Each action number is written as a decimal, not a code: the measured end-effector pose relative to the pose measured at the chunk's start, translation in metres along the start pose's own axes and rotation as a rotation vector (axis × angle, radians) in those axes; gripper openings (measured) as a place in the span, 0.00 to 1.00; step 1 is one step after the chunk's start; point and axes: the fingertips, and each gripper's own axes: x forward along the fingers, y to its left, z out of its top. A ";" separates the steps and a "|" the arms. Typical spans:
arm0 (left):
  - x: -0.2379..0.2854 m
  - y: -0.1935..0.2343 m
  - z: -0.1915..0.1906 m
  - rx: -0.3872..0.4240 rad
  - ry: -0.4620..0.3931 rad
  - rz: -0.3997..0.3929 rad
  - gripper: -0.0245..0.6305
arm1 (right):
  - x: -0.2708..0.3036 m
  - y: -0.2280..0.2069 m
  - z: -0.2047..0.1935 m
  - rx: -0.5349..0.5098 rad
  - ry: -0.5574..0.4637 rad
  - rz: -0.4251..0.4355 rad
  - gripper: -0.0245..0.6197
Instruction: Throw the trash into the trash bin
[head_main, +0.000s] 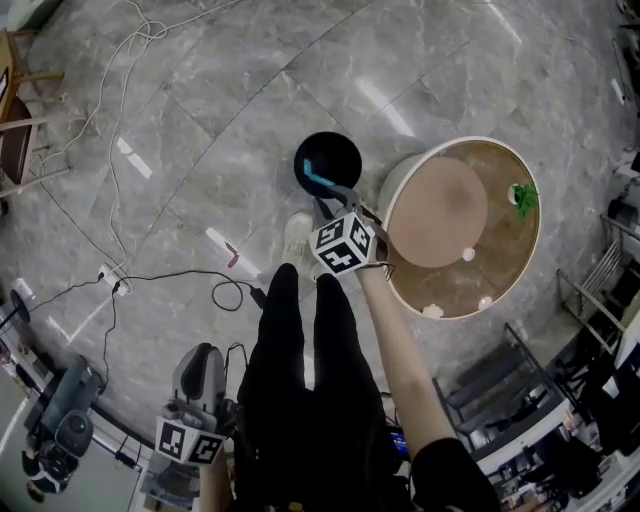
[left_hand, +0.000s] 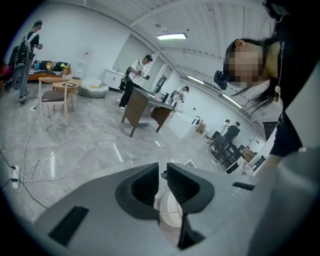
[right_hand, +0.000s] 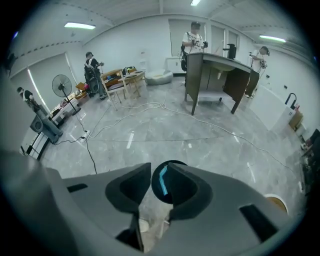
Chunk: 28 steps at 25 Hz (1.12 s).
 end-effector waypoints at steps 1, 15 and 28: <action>0.000 0.000 0.000 0.002 0.000 -0.003 0.12 | -0.001 0.000 -0.001 -0.001 0.001 -0.003 0.21; 0.039 -0.035 0.018 0.116 0.048 -0.190 0.12 | -0.112 -0.025 -0.012 0.190 -0.156 -0.166 0.07; 0.095 -0.222 0.038 0.471 0.118 -0.623 0.12 | -0.435 -0.033 -0.039 0.676 -0.742 -0.491 0.04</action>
